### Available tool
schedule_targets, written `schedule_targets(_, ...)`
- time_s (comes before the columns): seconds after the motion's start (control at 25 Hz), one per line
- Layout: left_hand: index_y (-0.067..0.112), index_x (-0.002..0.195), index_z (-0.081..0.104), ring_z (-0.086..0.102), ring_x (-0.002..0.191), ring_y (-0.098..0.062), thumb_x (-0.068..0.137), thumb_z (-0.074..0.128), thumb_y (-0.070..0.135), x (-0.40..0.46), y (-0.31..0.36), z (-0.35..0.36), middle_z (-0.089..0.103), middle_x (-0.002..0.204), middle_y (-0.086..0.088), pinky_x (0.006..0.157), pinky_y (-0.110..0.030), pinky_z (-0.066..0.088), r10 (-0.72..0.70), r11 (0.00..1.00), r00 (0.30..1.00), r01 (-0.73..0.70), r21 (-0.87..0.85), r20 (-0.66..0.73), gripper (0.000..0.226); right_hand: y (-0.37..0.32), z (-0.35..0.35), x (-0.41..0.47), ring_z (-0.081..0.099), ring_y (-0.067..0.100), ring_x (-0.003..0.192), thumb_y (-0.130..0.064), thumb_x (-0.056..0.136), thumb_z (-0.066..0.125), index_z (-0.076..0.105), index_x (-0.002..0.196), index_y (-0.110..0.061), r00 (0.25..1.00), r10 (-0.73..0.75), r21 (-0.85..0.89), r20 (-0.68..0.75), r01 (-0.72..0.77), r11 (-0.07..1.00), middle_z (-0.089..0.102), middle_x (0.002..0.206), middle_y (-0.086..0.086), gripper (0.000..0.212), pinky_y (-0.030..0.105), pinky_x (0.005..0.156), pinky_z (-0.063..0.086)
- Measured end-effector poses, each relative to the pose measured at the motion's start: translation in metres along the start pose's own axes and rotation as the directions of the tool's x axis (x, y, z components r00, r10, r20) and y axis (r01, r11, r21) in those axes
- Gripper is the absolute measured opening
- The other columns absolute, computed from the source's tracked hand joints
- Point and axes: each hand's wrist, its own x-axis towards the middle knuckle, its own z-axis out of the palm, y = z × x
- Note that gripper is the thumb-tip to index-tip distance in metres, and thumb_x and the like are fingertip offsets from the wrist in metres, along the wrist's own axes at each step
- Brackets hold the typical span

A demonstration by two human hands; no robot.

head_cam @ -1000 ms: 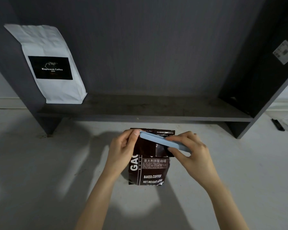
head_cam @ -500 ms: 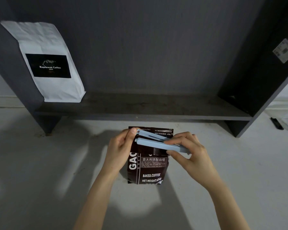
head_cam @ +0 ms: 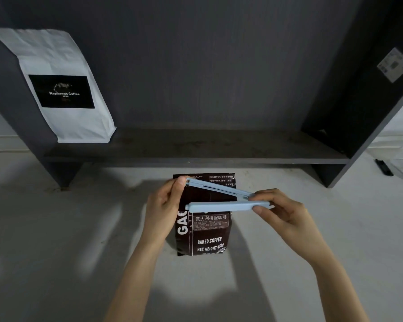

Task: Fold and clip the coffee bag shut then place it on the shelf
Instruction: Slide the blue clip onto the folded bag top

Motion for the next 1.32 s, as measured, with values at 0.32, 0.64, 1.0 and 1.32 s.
schedule_targets(0.32, 0.048, 0.119, 0.034, 0.033, 0.110, 0.027, 0.081, 0.051, 0.029, -0.002, -0.003, -0.009, 0.036, 0.126, 0.033, 0.088, 0.002, 0.032, 0.026, 0.999, 0.984, -0.021, -0.033, 0.177, 0.046, -0.011, -0.004, 0.005, 0.053, 0.000, 0.055, -0.007, 0.082, 0.056, 0.063, 0.083, -0.022, 0.964, 0.087, 0.129, -0.249, -0.056, 0.990, 0.066, 0.069, -0.010, 0.017, 0.006, 0.053, 0.041)
schedule_targets(0.64, 0.018, 0.106, 0.054, 0.060, 0.087, 0.011, 0.083, 0.054, 0.002, -0.003, -0.011, -0.009, 0.063, 0.099, 0.012, 0.073, -0.005, 0.045, -0.031, 0.981, 0.989, 0.058, -0.183, 0.146, 0.028, -0.004, 0.012, 0.013, 0.060, 0.008, 0.075, -0.011, 0.080, 0.060, 0.061, 0.081, -0.035, 0.972, 0.094, 0.043, -0.215, -0.087, 0.995, 0.066, 0.089, -0.011, 0.023, 0.020, 0.065, 0.049)
schedule_targets(1.0, 0.030, 0.090, 0.059, 0.062, 0.085, 0.010, 0.081, 0.059, 0.011, -0.006, -0.018, -0.013, 0.071, 0.081, 0.022, 0.069, -0.004, 0.045, -0.076, 0.982, 0.985, 0.101, -0.160, 0.156, 0.021, -0.003, 0.036, 0.028, 0.063, 0.006, 0.086, -0.012, 0.080, 0.061, 0.061, 0.094, -0.038, 0.979, 0.160, 0.193, -0.126, -0.134, 0.972, 0.065, 0.096, 0.004, 0.029, 0.018, 0.071, 0.053)
schedule_targets(1.32, 0.032, 0.087, 0.061, 0.062, 0.087, 0.009, 0.081, 0.059, 0.014, -0.007, -0.018, -0.010, 0.068, 0.086, 0.020, 0.070, -0.005, 0.046, -0.106, 0.976, 0.987, 0.126, -0.176, 0.123, 0.019, -0.007, 0.048, 0.032, 0.064, 0.000, 0.069, -0.006, 0.080, 0.059, 0.061, 0.094, -0.030, 0.977, 0.186, 0.305, -0.101, -0.148, 0.941, 0.066, 0.086, 0.000, 0.028, 0.012, 0.060, 0.053)
